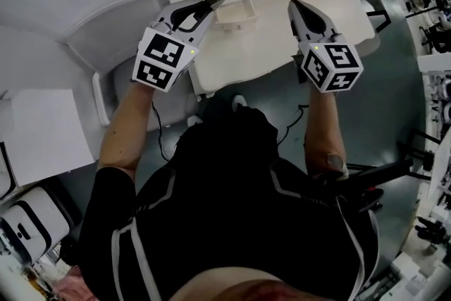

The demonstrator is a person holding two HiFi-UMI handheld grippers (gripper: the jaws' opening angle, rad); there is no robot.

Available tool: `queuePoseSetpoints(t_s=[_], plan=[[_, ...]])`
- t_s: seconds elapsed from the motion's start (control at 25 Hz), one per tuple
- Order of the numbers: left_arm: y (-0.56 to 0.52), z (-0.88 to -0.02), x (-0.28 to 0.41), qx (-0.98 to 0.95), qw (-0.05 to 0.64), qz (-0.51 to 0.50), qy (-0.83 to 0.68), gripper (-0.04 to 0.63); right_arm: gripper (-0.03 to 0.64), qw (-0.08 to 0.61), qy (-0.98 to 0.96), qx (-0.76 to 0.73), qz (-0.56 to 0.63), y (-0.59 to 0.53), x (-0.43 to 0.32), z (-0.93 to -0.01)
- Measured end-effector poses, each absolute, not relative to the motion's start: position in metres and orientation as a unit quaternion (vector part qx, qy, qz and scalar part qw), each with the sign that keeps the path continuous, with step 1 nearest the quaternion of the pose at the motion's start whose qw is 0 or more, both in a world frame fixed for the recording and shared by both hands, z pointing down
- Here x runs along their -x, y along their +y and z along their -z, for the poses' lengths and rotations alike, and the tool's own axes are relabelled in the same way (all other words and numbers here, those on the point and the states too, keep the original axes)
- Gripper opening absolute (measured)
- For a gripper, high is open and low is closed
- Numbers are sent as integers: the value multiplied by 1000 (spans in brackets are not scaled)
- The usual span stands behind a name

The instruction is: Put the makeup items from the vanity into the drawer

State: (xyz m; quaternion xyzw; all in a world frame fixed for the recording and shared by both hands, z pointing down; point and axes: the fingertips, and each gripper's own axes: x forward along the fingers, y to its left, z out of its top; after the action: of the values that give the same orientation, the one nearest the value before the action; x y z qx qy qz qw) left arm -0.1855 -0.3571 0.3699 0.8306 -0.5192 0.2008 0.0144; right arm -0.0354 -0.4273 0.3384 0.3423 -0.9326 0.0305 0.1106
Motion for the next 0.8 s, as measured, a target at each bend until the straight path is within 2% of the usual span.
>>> queuePoseSetpoints(t_s=[0.8], plan=[[-486,-576,145,-798,77,-454,-388,89,5,142,-933,-321,-74,-535,-13,-402]])
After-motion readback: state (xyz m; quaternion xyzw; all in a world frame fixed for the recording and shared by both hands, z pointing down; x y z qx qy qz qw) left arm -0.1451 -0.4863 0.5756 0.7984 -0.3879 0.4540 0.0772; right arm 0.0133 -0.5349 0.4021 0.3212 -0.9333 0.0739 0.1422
